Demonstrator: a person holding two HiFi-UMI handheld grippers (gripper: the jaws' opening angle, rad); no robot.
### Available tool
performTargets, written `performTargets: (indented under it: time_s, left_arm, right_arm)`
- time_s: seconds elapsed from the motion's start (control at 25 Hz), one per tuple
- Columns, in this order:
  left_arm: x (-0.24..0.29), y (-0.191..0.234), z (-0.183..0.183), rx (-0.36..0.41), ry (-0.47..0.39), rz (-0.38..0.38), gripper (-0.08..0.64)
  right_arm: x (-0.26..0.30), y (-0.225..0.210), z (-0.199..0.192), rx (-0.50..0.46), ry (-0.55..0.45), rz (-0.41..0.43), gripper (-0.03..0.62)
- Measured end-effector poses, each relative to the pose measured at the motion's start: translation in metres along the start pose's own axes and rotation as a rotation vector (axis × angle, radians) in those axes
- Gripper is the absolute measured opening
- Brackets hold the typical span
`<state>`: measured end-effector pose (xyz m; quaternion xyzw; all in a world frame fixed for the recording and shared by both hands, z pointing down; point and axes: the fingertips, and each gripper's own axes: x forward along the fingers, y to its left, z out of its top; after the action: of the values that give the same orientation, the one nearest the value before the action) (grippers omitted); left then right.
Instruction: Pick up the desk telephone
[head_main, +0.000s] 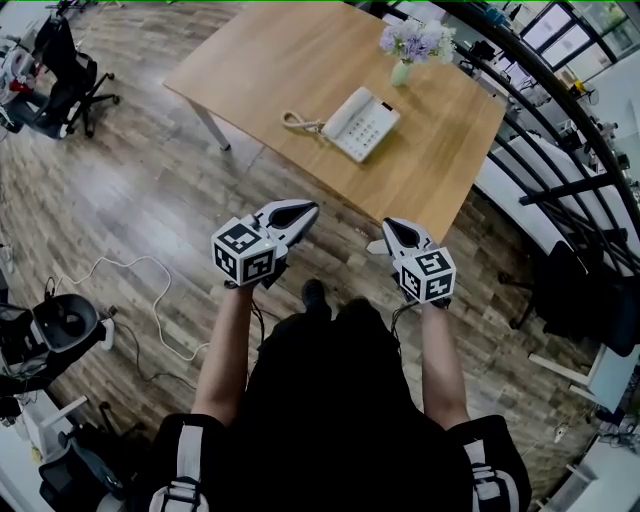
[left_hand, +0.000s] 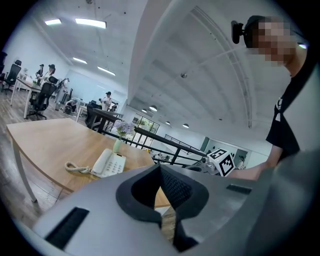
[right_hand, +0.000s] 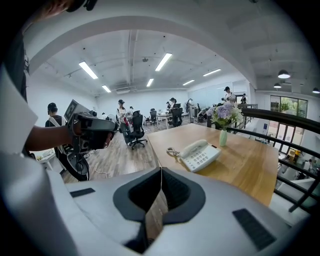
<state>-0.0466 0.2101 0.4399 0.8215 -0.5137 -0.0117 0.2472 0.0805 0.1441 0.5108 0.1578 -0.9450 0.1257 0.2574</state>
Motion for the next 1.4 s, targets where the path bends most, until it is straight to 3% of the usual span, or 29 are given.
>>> performTargets:
  time_s: [0.48,0.88,1.4]
  left_arm:
    - [0.010,0.003,-0.001,-0.027,-0.003,-0.011,0.020]
    - [0.029,0.024,0.010,-0.033,0.022,0.016,0.020]
    - [0.080,0.047,0.017,-0.058,0.081,0.027,0.020]
  right_arm:
    - [0.000,-0.007,-0.012,0.014,0.034,-0.001,0.025]
    - [0.024,-0.023,0.001,-0.002,0.053,0.037,0.025]
    - [0.039,-0.082,-0.005,0.024,0.106,0.043,0.025]
